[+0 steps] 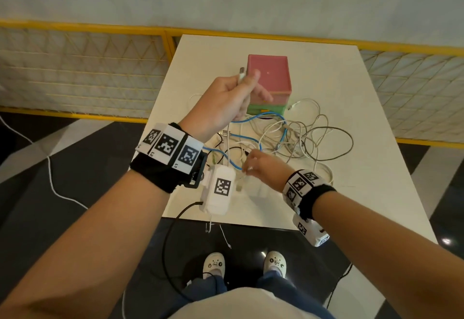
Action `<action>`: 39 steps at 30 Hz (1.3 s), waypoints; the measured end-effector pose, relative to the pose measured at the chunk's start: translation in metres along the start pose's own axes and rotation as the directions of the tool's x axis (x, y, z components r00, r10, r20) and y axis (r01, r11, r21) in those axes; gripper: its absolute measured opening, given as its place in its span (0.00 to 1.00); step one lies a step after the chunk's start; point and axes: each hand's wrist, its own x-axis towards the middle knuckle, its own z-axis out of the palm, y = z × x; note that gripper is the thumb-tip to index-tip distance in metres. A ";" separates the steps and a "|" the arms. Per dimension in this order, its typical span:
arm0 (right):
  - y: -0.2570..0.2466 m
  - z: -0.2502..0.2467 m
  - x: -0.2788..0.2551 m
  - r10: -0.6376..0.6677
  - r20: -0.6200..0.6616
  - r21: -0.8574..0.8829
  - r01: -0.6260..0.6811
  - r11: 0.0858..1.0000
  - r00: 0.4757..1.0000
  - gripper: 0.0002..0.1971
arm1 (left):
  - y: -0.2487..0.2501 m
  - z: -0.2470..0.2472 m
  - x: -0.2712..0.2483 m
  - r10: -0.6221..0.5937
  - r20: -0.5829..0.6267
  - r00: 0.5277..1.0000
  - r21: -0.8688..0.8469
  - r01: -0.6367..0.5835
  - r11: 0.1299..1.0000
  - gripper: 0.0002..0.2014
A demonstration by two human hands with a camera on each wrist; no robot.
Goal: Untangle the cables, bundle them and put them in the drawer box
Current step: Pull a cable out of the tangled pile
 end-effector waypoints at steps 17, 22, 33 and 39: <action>-0.044 -0.106 -0.040 0.226 -0.313 0.780 0.114 0.615 0.922 0.13 | -0.003 0.036 0.029 -0.003 -0.012 1.000 0.039 0.004 0.999 0.18; -0.045 -0.109 -0.045 0.199 -0.262 0.806 0.101 0.583 0.944 0.15 | 0.005 0.046 0.032 0.013 -0.016 1.000 -0.105 -0.014 0.994 0.17; -0.048 -0.124 -0.043 0.096 -0.294 0.794 0.187 0.579 0.951 0.15 | 0.029 0.052 0.046 0.122 -0.042 0.992 -0.135 -0.126 0.983 0.13; -0.011 -0.107 -0.042 0.131 -0.179 0.754 0.050 0.655 0.975 0.15 | 0.063 0.016 0.056 0.269 -0.257 0.928 -0.242 -0.331 0.912 0.14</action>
